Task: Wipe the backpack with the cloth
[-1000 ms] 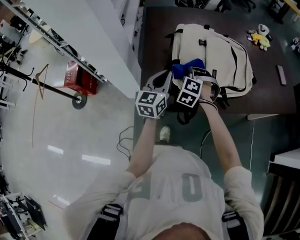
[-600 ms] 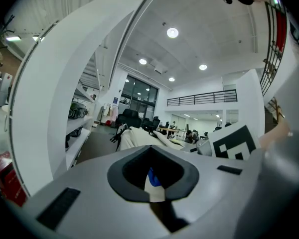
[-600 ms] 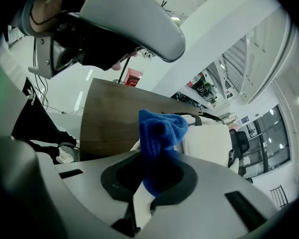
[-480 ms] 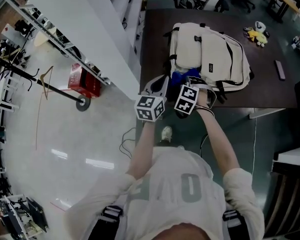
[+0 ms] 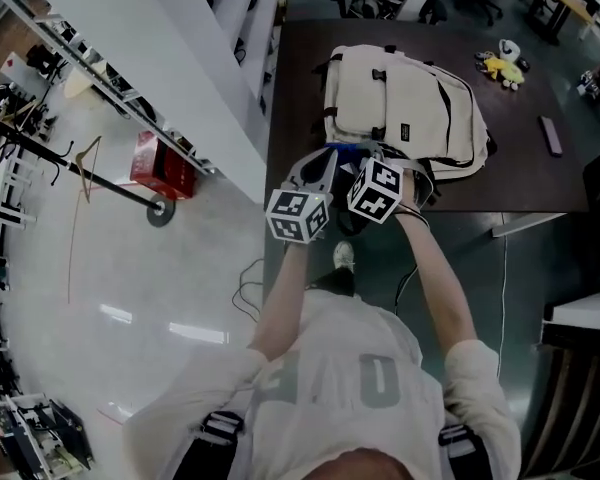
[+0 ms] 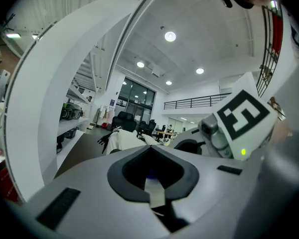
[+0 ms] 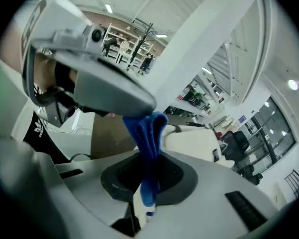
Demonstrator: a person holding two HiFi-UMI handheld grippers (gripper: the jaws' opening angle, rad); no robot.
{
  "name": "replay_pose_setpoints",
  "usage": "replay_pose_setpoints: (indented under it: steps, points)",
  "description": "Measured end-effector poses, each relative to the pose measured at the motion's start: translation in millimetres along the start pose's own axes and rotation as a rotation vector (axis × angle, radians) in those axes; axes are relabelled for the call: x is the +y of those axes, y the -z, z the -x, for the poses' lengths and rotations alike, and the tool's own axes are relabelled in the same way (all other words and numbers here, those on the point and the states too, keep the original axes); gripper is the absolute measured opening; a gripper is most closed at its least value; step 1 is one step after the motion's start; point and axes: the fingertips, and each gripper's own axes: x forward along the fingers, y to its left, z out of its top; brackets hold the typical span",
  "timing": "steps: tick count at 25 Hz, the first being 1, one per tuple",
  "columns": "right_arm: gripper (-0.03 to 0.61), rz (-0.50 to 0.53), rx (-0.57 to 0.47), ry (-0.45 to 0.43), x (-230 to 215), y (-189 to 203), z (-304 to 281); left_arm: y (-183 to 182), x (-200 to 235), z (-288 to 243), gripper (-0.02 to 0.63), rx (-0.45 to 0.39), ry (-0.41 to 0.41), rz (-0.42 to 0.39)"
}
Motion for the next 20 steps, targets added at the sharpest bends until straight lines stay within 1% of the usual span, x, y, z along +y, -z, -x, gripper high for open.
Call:
replay_pose_setpoints:
  steps: [3,6,8,10,13,16,18,20]
  points:
    - [0.041,-0.058,-0.049,0.095,-60.1,2.1,15.8,-12.6,-1.4,-26.7,0.005,-0.037,0.022,0.0]
    - [0.041,-0.112,-0.063,0.178,-131.3,15.4,21.3,-22.1,-0.6,-68.6,0.005,-0.065,0.046,0.006]
    - [0.041,-0.131,-0.041,0.208,-176.3,31.5,17.3,-23.7,1.8,-101.2,0.005,-0.065,0.057,0.007]
    - [0.041,-0.12,0.004,0.229,-221.5,49.6,7.8,-26.4,6.7,-134.1,0.005,-0.067,0.064,0.02]
    - [0.041,-0.097,0.066,0.217,-277.8,66.7,-19.5,-27.0,16.5,-169.3,0.005,-0.055,0.069,0.041]
    - [0.041,-0.091,0.114,0.164,-312.1,76.2,-64.1,-20.1,24.6,-187.8,0.005,-0.018,0.071,0.049]
    - [0.041,-0.092,0.136,0.115,-320.6,80.1,-98.2,-18.8,34.7,-191.8,0.005,-0.018,0.061,0.099]
    - [0.041,-0.072,0.157,0.067,-319.4,82.9,-129.5,-20.9,46.9,-193.0,0.005,-0.041,0.051,0.172]
